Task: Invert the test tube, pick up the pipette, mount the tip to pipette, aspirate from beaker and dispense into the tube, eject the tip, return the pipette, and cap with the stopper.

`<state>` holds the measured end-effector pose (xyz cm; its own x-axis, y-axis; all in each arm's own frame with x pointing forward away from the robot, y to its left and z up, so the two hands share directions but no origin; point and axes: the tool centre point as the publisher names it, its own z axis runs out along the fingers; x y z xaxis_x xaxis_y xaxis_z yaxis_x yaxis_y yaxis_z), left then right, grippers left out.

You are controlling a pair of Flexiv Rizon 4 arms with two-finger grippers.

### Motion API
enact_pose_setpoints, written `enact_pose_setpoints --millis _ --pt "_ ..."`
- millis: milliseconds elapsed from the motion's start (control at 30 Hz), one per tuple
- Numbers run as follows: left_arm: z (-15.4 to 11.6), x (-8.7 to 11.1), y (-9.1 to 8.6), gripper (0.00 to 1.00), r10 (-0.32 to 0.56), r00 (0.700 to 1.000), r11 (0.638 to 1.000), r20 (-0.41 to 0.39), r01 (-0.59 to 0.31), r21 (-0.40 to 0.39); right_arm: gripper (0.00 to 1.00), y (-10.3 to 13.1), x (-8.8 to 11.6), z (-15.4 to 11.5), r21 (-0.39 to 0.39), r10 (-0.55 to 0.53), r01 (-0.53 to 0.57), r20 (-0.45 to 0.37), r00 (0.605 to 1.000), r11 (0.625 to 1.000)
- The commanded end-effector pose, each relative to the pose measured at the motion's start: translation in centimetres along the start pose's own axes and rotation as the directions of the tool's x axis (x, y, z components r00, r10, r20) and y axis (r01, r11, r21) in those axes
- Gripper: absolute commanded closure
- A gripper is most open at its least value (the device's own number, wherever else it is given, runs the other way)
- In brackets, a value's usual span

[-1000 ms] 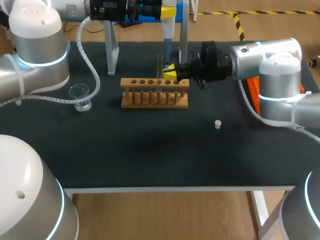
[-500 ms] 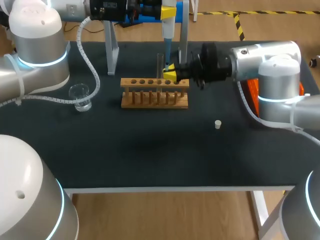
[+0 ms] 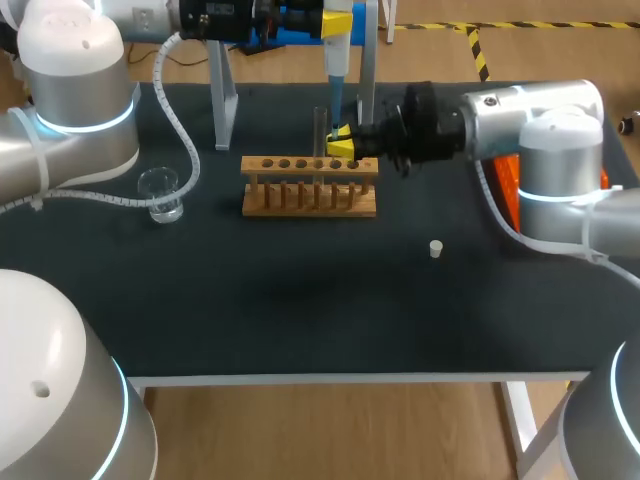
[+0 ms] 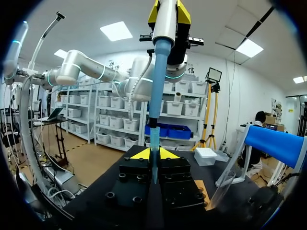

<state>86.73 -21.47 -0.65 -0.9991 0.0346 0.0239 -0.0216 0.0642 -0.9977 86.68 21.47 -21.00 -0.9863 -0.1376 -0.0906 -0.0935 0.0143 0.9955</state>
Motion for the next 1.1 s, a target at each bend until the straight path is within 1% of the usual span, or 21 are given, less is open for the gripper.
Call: enact_pose_setpoints --millis 33,167,333,700,933,1100 --pt "0.0 0.0 0.2 1.00 0.001 1.000 1.000 -0.001 -0.001 0.002 1.00 -0.2 0.2 -0.1 0.008 0.007 -0.007 -0.001 1.000 1.000" --pt "0.0 0.0 0.2 1.00 0.001 1.000 1.000 -0.001 -0.001 0.002 1.00 -0.8 0.4 -0.1 0.013 0.026 -0.026 -0.004 1.000 1.000" --pt "0.0 0.0 0.2 1.00 0.001 1.000 1.000 -0.001 -0.001 0.002 1.00 -0.9 0.5 0.0 0.013 0.032 -0.032 -0.007 0.999 0.999" --pt "0.0 0.0 0.2 1.00 0.001 1.000 1.000 -0.001 -0.001 0.002 1.00 0.5 0.1 0.1 -0.001 0.009 -0.009 -0.006 1.000 1.000" --pt "0.0 0.0 0.2 1.00 0.001 1.000 1.000 -0.001 -0.001 0.002 1.00 0.9 0.1 0.1 -0.006 -0.003 0.003 -0.007 1.000 1.000" --pt "0.0 0.0 0.2 1.00 0.001 1.000 1.000 -0.001 -0.001 0.002 1.00 1.2 0.1 0.1 -0.013 0.021 -0.021 -0.009 1.000 1.000"
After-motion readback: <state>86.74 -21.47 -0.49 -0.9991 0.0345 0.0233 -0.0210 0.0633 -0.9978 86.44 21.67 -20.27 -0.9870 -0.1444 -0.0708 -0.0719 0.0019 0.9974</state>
